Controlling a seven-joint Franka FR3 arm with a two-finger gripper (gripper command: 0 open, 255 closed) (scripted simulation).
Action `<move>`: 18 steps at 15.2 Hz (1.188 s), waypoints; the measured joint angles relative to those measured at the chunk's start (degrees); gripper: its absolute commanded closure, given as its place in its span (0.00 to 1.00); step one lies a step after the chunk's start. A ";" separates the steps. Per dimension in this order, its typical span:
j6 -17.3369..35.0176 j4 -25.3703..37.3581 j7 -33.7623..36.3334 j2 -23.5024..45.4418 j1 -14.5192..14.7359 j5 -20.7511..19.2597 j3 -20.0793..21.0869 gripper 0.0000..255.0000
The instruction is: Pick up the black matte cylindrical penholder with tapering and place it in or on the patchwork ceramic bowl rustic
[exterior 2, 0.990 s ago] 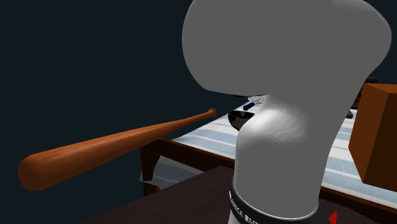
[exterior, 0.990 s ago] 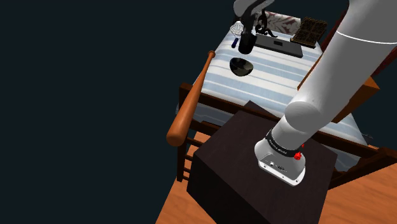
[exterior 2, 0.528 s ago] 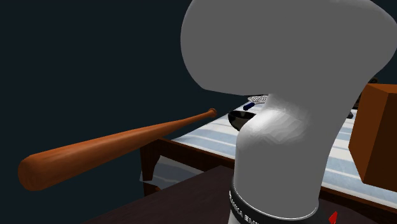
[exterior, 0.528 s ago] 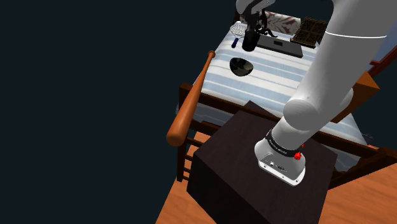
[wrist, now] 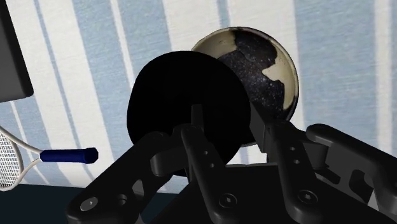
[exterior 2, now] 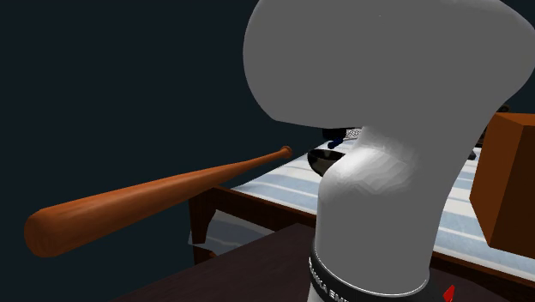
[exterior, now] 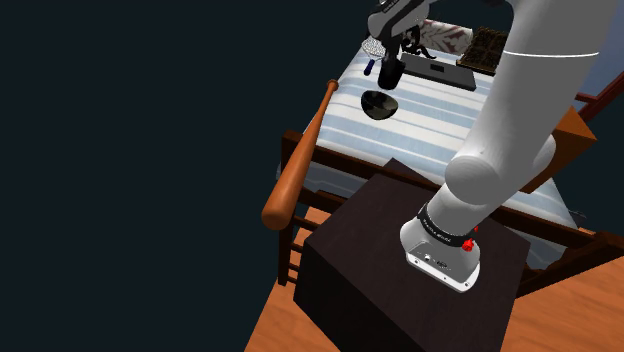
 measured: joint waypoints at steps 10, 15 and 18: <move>6.24 -1.99 1.78 4.63 -0.67 0.18 0.28 1.00; 6.77 -2.12 2.00 5.06 -0.68 0.19 0.33 1.00; 6.80 -2.12 2.00 5.07 -0.68 0.19 0.33 0.00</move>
